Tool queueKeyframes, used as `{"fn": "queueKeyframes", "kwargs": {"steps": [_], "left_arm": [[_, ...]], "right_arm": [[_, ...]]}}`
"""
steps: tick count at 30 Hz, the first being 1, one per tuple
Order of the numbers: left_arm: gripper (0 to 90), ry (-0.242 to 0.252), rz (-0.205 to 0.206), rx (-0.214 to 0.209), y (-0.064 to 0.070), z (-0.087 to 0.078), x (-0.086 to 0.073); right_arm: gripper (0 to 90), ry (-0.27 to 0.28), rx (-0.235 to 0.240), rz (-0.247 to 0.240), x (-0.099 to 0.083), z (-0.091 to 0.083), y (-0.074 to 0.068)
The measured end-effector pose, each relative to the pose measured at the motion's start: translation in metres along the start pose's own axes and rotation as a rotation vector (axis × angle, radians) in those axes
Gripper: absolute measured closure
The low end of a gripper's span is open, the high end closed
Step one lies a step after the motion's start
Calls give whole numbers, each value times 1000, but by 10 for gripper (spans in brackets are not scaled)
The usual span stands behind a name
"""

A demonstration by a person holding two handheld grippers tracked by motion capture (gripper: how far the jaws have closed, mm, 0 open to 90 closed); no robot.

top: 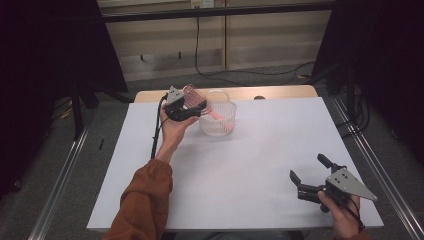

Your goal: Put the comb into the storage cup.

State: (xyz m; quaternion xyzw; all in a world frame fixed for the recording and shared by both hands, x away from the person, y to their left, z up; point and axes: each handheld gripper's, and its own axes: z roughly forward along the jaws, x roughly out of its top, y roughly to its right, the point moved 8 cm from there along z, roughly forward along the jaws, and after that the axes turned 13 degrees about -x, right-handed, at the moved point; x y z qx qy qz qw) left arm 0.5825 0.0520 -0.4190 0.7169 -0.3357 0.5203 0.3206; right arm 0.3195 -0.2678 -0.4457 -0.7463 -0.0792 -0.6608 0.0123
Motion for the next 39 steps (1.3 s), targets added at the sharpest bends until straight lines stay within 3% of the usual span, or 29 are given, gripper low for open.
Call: {"fn": "queueKeyframes", "kwargs": {"steps": [7,12,22,25,27,29,39], "left_arm": [[232,-4,-6,-19,2,3,-2],[163,5,-32,-26,3,5,-3],[59,6,-28,-45,6,7,-4],[40,6,-52,-58,6,7,-6],[35,-3,-43,-54,5,7,-7],[22,10,-42,-76,5,6,-8],[18,54,-32,-62,2,-7,-4]], "right_arm": [[0,0,4,-1,0,0,-1],[0,1,4,-1,0,0,-1],[0,0,6,0,0,0,-1],[0,1,6,2,0,0,-1],[0,1,7,3,0,0,-1],[0,2,6,2,0,0,-1],[0,-1,8,6,0,0,-2]]}}
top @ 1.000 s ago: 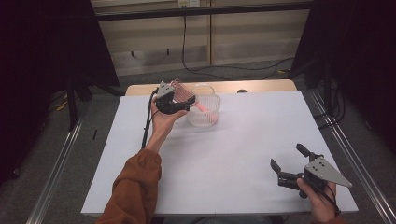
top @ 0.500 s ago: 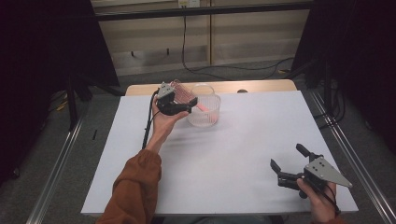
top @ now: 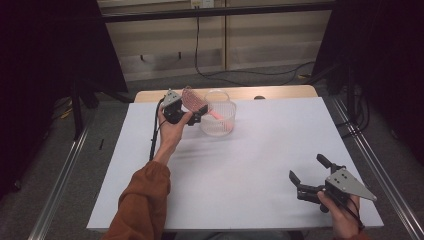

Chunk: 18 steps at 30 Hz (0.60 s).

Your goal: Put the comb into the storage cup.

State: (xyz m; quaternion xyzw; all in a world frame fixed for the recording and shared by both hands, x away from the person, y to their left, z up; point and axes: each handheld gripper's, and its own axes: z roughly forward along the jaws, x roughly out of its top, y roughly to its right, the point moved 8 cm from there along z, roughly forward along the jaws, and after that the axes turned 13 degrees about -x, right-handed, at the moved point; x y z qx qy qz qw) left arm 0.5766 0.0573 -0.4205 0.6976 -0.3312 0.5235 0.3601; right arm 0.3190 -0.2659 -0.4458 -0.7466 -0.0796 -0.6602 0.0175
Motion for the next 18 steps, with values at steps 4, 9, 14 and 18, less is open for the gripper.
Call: {"fn": "queueKeyframes", "kwargs": {"steps": [4,9,14,18], "left_arm": [[18,15,5,9,0,-6,3],[30,12,31,23,1,-13,4],[17,30,35,21,2,-18,6],[17,46,31,28,1,-22,8]], "right_arm": [[0,1,-3,-2,0,0,1],[0,0,-5,-1,0,1,1],[0,1,-6,-2,0,1,1],[0,-2,-9,6,-1,0,2]]}}
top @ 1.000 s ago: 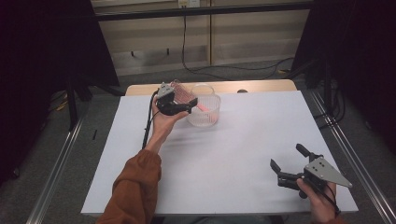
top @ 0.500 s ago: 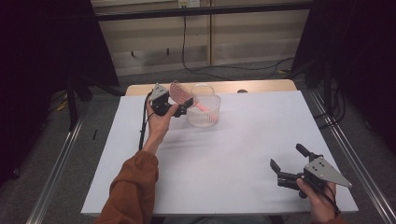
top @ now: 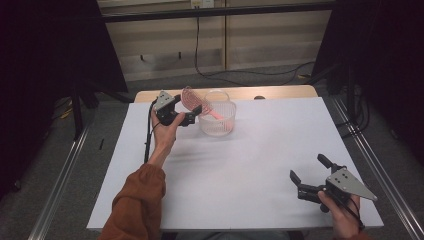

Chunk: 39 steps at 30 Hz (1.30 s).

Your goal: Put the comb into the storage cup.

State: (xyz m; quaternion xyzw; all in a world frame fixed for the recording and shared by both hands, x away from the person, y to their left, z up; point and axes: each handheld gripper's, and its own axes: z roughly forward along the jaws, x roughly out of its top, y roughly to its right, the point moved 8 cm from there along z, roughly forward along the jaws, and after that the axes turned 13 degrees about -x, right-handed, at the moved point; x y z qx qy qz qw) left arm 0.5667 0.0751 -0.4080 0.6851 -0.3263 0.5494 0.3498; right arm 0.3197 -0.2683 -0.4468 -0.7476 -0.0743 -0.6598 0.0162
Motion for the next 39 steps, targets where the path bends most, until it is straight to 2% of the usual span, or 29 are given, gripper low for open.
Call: {"fn": "queueKeyframes", "kwargs": {"steps": [1,5,7,13,15,17,20,24,28,32,39], "left_arm": [[17,4,-10,4,0,-1,1],[7,-13,1,-25,4,-4,0],[11,-18,9,-14,5,-6,-1],[30,-11,14,-17,9,-13,-3],[35,14,-8,-23,10,-17,-4],[35,11,-7,-23,10,-22,-7],[34,32,-18,-29,11,-29,-10],[34,53,10,-3,12,-40,-7],[34,66,2,-14,17,-46,-7],[30,50,12,-28,23,-52,-7],[29,57,8,-1,23,-64,-11]], "right_arm": [[0,1,-3,-2,0,0,1],[0,2,-8,1,0,-2,2],[0,2,-8,-1,0,-3,2],[0,0,-18,-5,-1,-5,3],[0,0,-20,-7,-1,-5,3],[0,-5,-25,-5,-2,-5,4],[0,-4,-31,-6,-2,-6,5],[0,0,-34,-11,-1,-5,4],[0,2,-34,-12,0,-5,3],[0,3,-34,-12,0,-4,3],[0,4,-38,-9,0,-4,3]]}}
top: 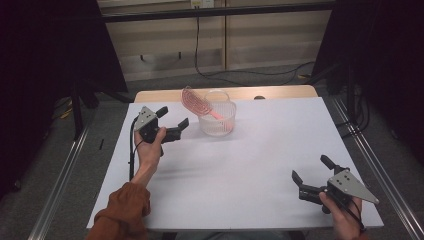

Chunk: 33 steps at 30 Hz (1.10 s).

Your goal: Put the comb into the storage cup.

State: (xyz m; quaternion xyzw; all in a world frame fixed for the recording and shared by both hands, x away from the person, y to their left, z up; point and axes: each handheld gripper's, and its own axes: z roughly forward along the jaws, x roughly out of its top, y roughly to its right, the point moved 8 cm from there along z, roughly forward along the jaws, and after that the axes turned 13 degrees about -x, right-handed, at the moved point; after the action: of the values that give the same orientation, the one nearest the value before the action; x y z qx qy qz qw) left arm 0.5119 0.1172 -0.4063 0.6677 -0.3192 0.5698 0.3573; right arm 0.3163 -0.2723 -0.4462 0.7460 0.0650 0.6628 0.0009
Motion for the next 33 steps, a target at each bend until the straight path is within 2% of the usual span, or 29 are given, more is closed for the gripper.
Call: {"fn": "queueKeyframes", "kwargs": {"steps": [2,6,13,15,17,24,28,33], "left_arm": [[29,-12,-1,0,0,-4,-2],[29,-6,-18,2,3,-12,-4],[29,-10,-7,11,9,-25,-7],[17,-5,-23,3,12,-27,-6],[16,-8,-9,10,14,-32,-6],[16,-4,1,36,17,-49,-9],[16,6,-17,49,18,-55,-12],[16,-3,-15,57,23,-63,-19]], "right_arm": [[0,2,0,1,0,0,0],[0,6,-3,3,1,1,0],[0,10,-7,7,2,1,1],[0,11,-8,5,2,2,1],[0,10,-7,5,3,2,0],[0,10,-8,9,3,4,0],[0,11,-8,8,3,4,-1],[0,12,-8,8,3,4,0]]}}
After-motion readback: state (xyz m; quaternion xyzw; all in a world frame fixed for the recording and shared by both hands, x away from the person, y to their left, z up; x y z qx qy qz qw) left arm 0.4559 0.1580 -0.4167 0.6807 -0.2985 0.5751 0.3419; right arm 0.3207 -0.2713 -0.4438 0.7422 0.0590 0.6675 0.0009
